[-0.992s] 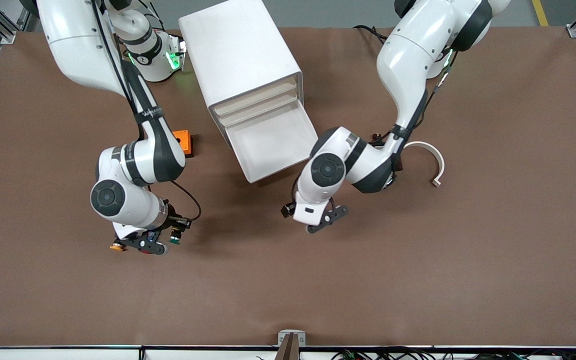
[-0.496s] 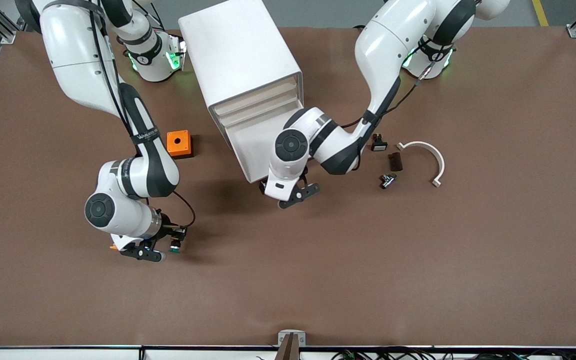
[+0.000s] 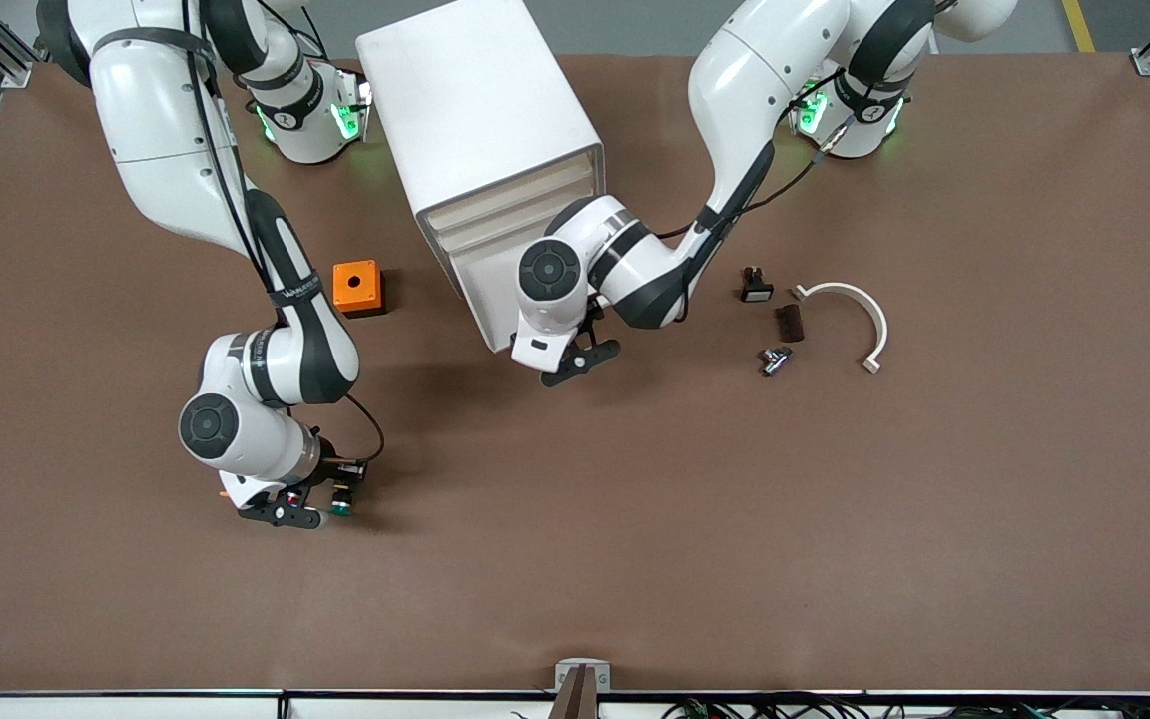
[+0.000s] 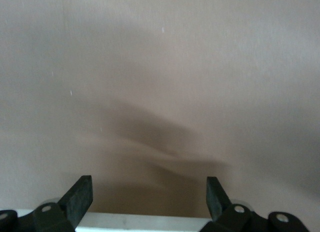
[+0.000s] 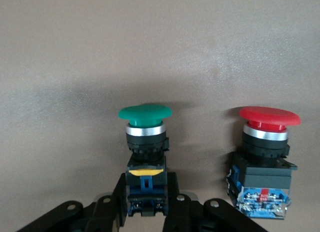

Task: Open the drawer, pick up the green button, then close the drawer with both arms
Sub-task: 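Place the green button beside the red button with the right gripper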

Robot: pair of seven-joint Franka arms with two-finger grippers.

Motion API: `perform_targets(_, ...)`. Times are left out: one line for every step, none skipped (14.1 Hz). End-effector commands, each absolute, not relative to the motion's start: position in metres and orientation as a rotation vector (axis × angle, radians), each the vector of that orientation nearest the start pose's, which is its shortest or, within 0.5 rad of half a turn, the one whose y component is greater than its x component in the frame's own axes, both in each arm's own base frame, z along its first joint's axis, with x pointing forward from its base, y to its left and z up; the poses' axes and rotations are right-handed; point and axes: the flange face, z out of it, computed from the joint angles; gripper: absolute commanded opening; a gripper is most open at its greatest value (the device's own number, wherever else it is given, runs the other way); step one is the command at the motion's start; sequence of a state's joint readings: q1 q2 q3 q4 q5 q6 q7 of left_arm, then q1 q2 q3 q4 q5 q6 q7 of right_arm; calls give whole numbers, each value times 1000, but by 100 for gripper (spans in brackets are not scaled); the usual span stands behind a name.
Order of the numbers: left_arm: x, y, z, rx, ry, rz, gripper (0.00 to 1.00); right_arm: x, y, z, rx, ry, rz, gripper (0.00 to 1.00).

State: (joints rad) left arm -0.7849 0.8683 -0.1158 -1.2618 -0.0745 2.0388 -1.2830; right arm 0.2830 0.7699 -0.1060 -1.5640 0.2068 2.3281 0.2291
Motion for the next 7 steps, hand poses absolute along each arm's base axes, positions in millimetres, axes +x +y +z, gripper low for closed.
perform_targets(449,-581,243,-3018,-752,315,100,692,126,189,-3056,328,15,99)
perform_targets(444,-586,243,-3008,-787,332,100,693,125,190,-3057,324,15,100)
perform_targets(439,-588,241,-2995,-817,348,100,693,125,193,-3054,330,11,100)
perform_targets(434,-592,238,-2986,-833,365,100,693,128,197,-3050,329,12,100)
perform_targets(429,-595,237,-2982,-851,405,100,694,128,202,-3048,328,6,100)
perform_targets(425,-599,238,-2981,-869,455,100,694,129,212,-3047,323,19,100)
perform_targets(421,-602,238,-2979,-885,495,100,692,128,216,-3057,312,89,100)
